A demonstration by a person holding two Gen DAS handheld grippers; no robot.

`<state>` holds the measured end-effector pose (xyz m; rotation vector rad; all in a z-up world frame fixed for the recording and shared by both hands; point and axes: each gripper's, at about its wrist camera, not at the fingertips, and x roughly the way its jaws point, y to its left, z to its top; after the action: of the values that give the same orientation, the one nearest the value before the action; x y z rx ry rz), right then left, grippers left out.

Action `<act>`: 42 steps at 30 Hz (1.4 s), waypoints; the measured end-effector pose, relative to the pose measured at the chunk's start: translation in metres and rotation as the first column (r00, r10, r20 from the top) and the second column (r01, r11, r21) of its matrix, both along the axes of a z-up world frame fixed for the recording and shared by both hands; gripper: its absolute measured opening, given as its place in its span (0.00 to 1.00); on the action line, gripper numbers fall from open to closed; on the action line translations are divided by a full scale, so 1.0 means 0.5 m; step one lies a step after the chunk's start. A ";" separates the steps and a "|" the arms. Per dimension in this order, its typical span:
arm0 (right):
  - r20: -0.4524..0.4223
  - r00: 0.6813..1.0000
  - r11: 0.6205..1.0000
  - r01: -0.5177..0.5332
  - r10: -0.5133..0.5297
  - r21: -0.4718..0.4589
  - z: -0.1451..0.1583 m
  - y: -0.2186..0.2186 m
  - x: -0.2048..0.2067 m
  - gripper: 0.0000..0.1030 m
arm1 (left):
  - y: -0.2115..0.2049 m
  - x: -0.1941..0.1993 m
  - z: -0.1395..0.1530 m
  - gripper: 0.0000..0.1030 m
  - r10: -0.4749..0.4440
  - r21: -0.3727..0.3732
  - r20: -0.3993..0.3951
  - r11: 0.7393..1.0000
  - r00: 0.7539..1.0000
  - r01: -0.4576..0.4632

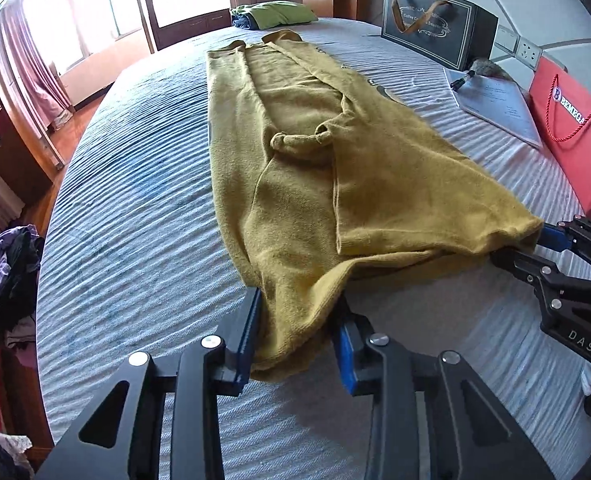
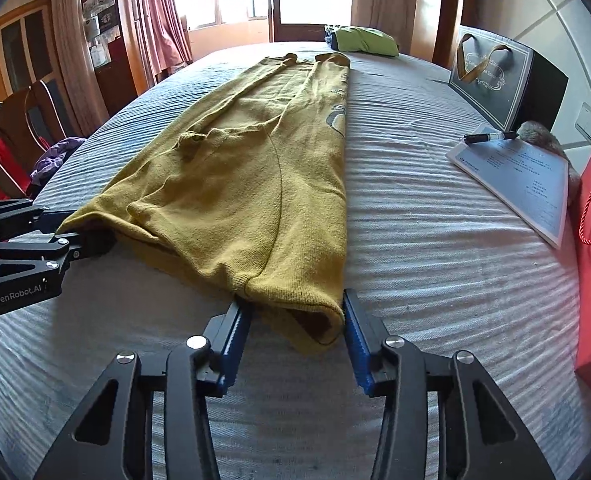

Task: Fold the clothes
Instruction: 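Grasp the strip's hem end with both grippers and fold it toward the collar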

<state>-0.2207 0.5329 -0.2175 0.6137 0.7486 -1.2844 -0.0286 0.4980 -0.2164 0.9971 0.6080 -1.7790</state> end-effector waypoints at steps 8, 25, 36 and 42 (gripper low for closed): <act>0.111 0.993 0.999 0.037 -0.035 -0.020 0.028 -0.007 -0.003 0.12 | -0.022 0.002 0.038 0.16 -0.047 -0.015 -0.022 0.999 0.999 0.046; 0.183 0.959 0.942 0.256 -0.218 -0.217 0.178 -0.171 0.075 0.11 | -0.269 0.057 0.151 0.16 -0.327 -0.121 -0.050 0.940 0.944 0.319; 0.180 0.909 0.883 0.410 -0.376 -0.230 0.262 -0.416 0.097 0.11 | -0.576 0.040 0.201 0.16 -0.451 -0.076 -0.104 0.892 0.886 0.445; 0.171 0.920 0.898 0.383 -0.352 -0.216 0.245 -0.569 0.082 0.11 | -0.712 0.033 0.178 0.16 -0.455 -0.035 -0.107 0.890 0.884 0.454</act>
<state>-0.1799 0.2486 -0.0951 0.6477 0.3645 -1.6413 -0.0122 0.1421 -0.1274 1.1024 0.4552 -2.2627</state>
